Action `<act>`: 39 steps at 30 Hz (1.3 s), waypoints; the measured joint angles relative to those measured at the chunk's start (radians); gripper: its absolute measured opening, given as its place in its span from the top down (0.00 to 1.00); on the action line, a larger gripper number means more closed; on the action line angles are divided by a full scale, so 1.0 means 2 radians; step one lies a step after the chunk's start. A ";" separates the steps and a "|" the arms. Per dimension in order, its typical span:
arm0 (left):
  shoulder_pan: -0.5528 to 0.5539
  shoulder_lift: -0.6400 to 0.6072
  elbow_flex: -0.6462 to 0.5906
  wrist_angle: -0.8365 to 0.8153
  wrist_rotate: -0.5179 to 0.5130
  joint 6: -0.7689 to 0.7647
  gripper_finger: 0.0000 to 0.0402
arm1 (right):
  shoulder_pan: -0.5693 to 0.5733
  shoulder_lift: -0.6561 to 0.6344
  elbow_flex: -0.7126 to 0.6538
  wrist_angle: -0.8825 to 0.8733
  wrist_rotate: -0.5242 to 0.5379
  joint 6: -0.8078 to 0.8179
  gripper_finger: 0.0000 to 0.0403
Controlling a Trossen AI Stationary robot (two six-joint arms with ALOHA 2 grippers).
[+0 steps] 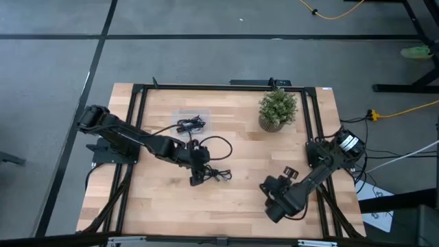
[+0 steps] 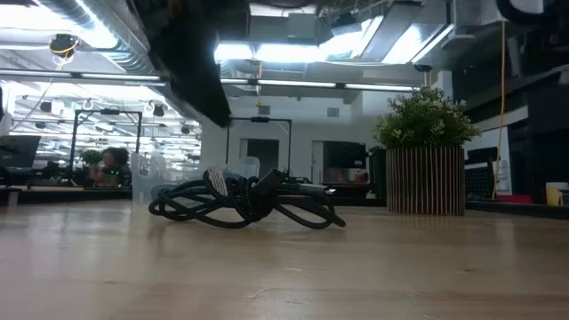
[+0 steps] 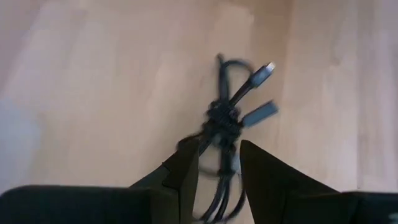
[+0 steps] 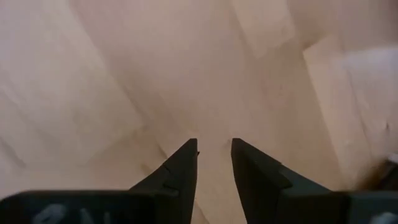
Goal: Pick and place USB-C Cables
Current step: Put the black USB cable into the transparent bin
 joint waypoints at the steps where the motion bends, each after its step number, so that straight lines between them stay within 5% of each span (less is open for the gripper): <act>1: -0.003 0.002 0.021 -0.039 -0.009 0.000 0.72 | 0.004 0.000 -0.003 0.001 0.006 0.013 0.74; 5: -0.010 0.015 0.081 -0.131 -0.015 0.000 0.72 | 0.015 0.000 -0.006 0.009 0.055 0.045 0.74; 12: -0.029 0.052 0.079 -0.160 0.001 -0.012 0.72 | 0.026 0.000 -0.006 0.084 0.167 0.029 0.74; 34: -0.022 0.178 0.079 -0.106 0.020 -0.014 0.73 | 0.026 0.000 -0.006 0.068 0.170 0.017 0.74; 39: -0.024 0.176 0.082 -0.107 0.018 -0.014 0.88 | 0.026 0.000 -0.006 0.065 0.170 0.017 0.74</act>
